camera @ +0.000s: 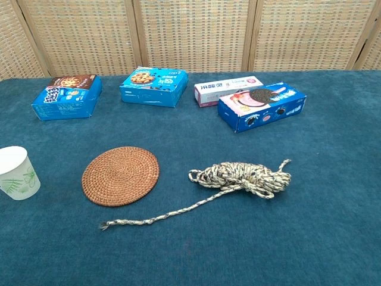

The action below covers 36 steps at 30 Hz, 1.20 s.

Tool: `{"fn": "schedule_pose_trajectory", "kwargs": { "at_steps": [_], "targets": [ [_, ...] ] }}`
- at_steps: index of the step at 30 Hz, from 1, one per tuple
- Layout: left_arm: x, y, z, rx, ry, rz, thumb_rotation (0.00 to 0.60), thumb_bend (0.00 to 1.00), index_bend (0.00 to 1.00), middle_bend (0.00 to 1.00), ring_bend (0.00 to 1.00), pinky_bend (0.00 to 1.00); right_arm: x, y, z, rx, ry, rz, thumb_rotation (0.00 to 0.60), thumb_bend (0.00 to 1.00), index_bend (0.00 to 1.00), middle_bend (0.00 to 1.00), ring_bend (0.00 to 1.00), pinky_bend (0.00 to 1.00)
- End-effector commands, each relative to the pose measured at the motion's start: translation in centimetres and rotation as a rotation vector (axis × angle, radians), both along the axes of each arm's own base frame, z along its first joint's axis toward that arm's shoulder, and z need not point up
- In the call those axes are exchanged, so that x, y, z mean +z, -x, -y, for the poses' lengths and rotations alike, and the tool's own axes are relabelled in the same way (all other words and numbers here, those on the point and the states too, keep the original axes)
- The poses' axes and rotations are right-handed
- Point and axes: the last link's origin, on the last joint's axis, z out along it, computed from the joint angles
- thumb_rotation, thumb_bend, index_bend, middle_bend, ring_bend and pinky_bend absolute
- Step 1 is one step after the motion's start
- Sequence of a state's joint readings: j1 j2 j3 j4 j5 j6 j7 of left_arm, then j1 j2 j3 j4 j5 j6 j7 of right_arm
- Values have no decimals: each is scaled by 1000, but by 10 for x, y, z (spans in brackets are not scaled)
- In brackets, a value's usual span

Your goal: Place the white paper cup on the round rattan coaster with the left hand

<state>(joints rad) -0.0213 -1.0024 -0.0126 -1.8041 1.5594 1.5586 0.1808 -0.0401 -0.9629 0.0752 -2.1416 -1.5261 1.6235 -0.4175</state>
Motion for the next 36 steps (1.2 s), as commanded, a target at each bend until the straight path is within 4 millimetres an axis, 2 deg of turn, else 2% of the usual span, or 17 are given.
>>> {"fn": "schedule_pose_trajectory", "kwargs": {
  "at_steps": [1, 12, 18, 24, 29, 32, 36],
  "targets": [
    [-1, 0, 0, 2, 3, -5, 600, 0, 0, 0, 0, 0, 0, 0, 0, -1, -2, 0, 600, 0, 11, 0, 0, 0],
    [-15, 1, -14, -3, 67, -33, 600, 0, 0, 0, 0, 0, -3, -1, 0, -2, -11, 3, 600, 0, 13, 0, 0, 0],
    [-54, 0, -47, -63, 195, -54, 600, 0, 0, 0, 0, 0, -1, 0, 0, -5, -7, 12, 600, 0, 13, 0, 0, 0],
    [-96, -3, -83, -180, 286, -91, 600, 0, 0, 0, 0, 46, 0, 2, 2, -13, -5, 16, 600, 0, 14, 0, 0, 0],
    [-119, 0, -97, -215, 353, -131, 600, 0, 0, 0, 0, 49, 0, 4, 3, -22, -4, 17, 600, 0, 17, 0, 0, 0],
    [-125, 3, -103, -209, 364, -115, 600, 0, 0, 0, 19, 75, 0, 5, 4, -29, -3, 20, 600, 0, 20, 0, 0, 0],
    [-129, 5, -108, -206, 361, -109, 600, 0, 0, 27, 103, 180, 1, 6, 4, -33, -2, 21, 600, 0, 21, 0, 0, 0]
  ]
}}
